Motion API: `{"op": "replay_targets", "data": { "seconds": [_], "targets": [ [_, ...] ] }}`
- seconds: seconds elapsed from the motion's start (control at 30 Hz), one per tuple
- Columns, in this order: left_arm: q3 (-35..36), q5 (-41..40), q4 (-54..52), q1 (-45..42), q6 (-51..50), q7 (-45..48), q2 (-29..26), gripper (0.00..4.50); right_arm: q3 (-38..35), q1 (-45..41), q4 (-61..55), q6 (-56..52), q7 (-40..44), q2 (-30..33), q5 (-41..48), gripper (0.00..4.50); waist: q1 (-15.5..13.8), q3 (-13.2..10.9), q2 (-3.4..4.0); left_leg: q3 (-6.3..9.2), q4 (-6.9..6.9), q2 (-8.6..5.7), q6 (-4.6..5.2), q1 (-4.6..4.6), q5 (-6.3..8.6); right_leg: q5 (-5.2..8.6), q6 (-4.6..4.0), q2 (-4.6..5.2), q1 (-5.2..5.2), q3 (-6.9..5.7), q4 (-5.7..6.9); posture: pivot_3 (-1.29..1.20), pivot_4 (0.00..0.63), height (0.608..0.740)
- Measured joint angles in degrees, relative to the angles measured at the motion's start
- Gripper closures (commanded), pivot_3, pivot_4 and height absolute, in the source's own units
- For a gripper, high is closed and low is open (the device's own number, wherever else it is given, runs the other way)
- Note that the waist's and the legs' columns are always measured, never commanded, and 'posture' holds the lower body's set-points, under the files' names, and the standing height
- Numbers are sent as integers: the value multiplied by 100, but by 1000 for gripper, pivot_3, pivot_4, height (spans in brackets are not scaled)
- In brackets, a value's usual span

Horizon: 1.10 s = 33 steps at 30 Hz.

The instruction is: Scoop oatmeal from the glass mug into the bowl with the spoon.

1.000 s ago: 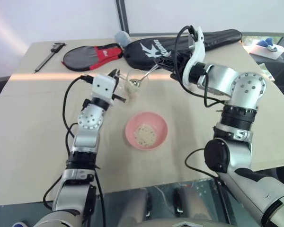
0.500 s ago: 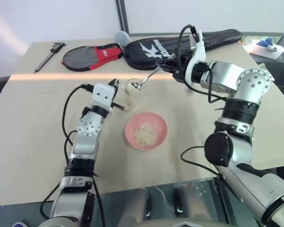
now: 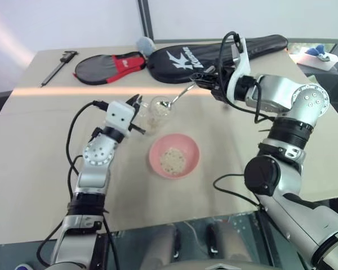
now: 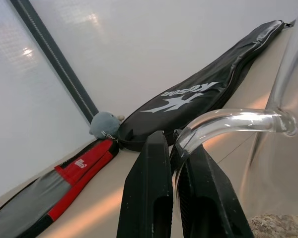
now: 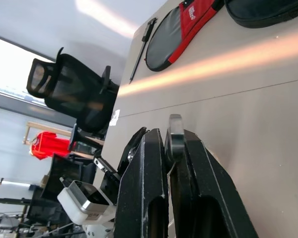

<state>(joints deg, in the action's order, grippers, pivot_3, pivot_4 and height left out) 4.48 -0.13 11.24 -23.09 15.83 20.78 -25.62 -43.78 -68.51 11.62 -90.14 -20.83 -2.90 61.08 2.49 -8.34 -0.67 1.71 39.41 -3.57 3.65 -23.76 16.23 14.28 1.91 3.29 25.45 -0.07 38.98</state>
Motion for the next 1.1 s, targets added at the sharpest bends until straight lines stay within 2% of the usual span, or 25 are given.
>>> {"op": "replay_targets", "data": {
  "seconds": [0.43, 0.63, 0.77, 0.93, 1.1],
  "targets": [
    [2, -18, -158, 87, 136, 228, -172, 4437, -351, 74, -225, -198, -813, -73, 737, 4500, 2, 0, 0, -2, -1, 1, 0, 0, 0, 0, 0, -2, 0, 1, 0, 0, 150, 740],
    [11, -10, -153, 94, 339, 308, -244, 4437, -286, 254, -309, -151, -1389, -39, 1534, 4500, 2, 0, 0, -3, -1, 1, 1, 0, 0, 0, 0, -2, -1, 1, 0, 0, 150, 740],
    [7, -7, -140, 126, 397, 339, -262, 4437, 142, 627, -382, 176, -1977, 148, 2474, 4500, 6, 0, 1, -3, -1, 1, 1, 1, 0, 0, 0, -2, 0, 1, -1, 0, 150, 740],
    [7, -8, -82, 183, 415, 382, -271, 4437, 1225, 1181, -609, 1252, -2854, 750, 4105, 4500, 17, 0, 1, -5, -2, 2, 1, 2, -1, 0, 0, -4, -1, 1, -1, 0, 150, 740],
    [7, -4, -59, 204, 420, 382, -271, 4437, 1993, 1469, -932, 2136, -3148, 1145, 4929, 4500, 32, 0, 1, -11, -1, 8, 2, 4, -1, 0, 0, -7, -2, 8, 0, 0, 150, 740]
  ]
}}
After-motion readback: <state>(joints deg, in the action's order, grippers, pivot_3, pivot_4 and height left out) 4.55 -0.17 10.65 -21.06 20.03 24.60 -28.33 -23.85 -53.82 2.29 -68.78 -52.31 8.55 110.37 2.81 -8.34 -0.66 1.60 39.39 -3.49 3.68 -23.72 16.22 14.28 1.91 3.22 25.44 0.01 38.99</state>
